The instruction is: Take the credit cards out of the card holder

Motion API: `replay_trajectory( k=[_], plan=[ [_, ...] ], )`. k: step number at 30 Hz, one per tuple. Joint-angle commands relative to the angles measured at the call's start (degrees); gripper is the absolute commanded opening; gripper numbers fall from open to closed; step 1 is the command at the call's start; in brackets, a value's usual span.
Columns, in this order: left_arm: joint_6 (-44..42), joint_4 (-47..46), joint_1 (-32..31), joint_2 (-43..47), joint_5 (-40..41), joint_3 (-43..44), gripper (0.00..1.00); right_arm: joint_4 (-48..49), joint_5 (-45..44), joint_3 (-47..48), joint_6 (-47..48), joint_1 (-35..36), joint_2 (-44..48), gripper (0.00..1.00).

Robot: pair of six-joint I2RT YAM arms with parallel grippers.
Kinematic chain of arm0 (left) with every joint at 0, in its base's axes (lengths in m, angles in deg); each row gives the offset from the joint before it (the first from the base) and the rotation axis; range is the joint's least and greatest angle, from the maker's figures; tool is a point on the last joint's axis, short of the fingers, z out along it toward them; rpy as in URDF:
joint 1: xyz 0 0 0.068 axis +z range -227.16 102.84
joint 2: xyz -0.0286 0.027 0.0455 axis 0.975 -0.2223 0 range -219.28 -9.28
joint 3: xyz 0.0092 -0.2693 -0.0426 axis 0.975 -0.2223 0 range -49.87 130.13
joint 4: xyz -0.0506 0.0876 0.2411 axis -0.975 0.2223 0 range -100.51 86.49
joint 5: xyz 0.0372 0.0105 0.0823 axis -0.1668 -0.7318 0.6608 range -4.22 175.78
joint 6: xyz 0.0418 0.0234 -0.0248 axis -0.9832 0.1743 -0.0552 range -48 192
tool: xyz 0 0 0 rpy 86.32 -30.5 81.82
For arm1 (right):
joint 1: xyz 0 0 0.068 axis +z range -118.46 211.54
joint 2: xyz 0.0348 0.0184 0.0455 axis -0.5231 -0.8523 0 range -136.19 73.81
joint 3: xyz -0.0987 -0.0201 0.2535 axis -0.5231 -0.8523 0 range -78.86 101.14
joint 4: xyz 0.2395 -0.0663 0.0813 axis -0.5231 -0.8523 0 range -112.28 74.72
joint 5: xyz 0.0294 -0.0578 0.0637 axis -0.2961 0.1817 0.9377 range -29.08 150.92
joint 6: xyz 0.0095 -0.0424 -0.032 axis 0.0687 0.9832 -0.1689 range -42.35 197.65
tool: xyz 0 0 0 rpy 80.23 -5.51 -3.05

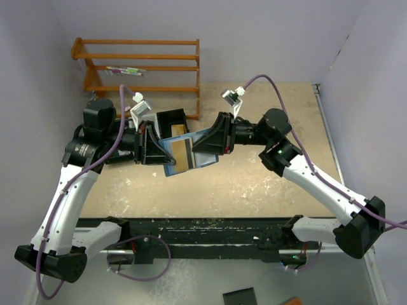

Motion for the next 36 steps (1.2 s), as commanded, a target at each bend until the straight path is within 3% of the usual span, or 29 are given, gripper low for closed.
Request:
replay_trajectory(
  k=[1,8,13,25,36],
  plan=[
    [1.4,-4.5,0.0,0.4,-3.0,2.0,0.0,6.5,1.1,-0.5,-1.6,0.2,1.3,0.27],
    [2.6,-5.5,0.0,-0.4,-2.2,2.5,0.0,2.8,-0.8,-0.7,1.9,3.0,1.0,0.27],
    [2.8,-5.4,0.0,-0.5,-2.4,2.8,0.0,1.3,-1.1,-2.4,1.8,3.1,1.7,0.0],
    [2.1,-4.6,0.1,0.1,-1.9,2.5,0.06,-0.3,-2.7,-3.8,2.2,1.8,6.1,0.0],
    [2.6,-4.5,0.0,0.5,-0.2,2.6,0.03,0.4,-4.9,-7.0,0.6,-0.5,8.2,0.0]
  ],
)
